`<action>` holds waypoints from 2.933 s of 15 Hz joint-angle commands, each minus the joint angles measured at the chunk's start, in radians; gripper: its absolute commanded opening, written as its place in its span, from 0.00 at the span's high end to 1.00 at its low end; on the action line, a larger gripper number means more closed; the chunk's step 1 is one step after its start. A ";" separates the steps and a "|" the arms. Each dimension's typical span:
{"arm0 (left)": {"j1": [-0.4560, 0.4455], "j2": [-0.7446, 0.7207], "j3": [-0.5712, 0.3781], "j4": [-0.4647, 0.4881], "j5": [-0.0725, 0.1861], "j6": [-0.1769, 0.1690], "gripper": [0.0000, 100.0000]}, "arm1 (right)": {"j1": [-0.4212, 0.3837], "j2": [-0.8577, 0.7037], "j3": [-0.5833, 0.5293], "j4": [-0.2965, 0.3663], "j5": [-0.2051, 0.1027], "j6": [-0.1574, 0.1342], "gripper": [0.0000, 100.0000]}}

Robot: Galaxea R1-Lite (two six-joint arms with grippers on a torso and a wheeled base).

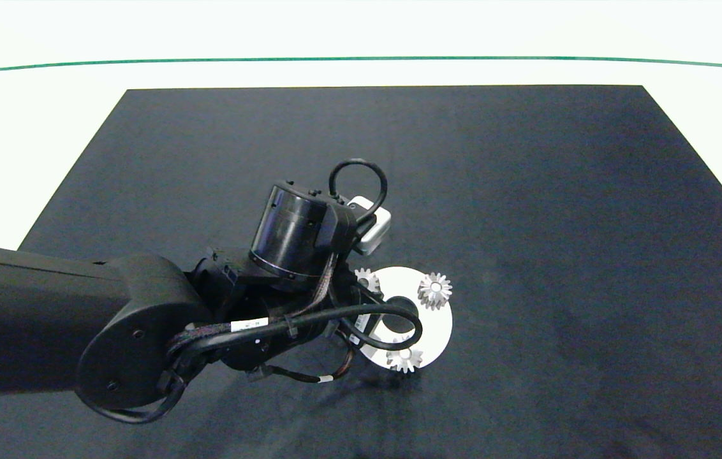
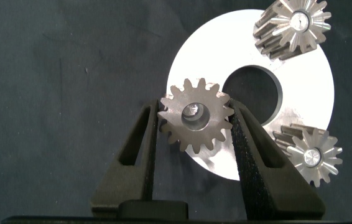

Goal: Install three planetary gears onto the carrier pins

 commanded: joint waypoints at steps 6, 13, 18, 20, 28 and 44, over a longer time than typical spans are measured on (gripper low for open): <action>-0.003 0.026 -0.004 -0.026 0.001 -0.004 0.99 | 0.000 0.001 0.001 0.001 0.000 -0.002 0.00; 0.000 0.024 0.003 -0.036 0.001 -0.003 0.99 | 0.000 0.001 0.001 0.001 0.000 -0.002 0.00; 0.000 0.024 0.006 -0.038 0.001 -0.004 0.00 | 0.000 0.001 0.000 0.001 0.000 -0.002 0.00; 0.000 0.026 0.006 -0.038 0.001 -0.003 0.00 | 0.000 0.001 0.001 0.001 0.000 -0.002 0.00; 0.023 -0.059 0.036 -0.013 0.001 0.007 0.00 | 0.000 0.000 -0.005 0.001 0.000 -0.002 0.00; 0.534 -1.220 0.475 0.461 0.004 0.054 0.00 | -0.093 -0.287 -0.008 0.078 -0.237 0.017 0.00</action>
